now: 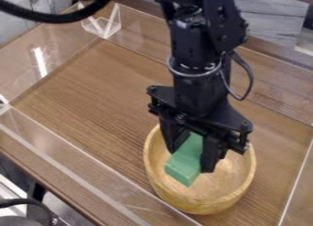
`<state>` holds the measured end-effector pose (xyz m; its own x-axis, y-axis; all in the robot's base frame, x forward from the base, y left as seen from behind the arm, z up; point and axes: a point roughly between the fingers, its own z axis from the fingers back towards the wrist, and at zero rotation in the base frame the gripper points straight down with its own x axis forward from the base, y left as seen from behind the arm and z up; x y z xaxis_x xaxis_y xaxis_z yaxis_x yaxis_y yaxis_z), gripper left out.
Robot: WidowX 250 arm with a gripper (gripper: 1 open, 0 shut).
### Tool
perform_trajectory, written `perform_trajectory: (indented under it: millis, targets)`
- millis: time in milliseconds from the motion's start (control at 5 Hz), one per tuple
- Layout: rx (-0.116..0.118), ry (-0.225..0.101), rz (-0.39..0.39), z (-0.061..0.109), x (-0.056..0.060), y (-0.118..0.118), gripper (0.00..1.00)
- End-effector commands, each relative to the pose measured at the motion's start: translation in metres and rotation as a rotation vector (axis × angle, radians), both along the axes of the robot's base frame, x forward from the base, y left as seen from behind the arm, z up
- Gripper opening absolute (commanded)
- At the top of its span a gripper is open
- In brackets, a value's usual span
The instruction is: Put the green block in the brown bowl
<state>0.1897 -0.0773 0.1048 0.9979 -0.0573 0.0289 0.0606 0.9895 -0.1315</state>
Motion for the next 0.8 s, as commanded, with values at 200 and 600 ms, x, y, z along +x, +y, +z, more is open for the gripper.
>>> perform_trajectory:
  millis: [200,600]
  targets:
    - [-0.013,-0.03,0.012,0.005,0.006,-0.0032,0.0]
    - [-0.014,-0.032,0.011,0.0043,0.0071,-0.0042,0.0]
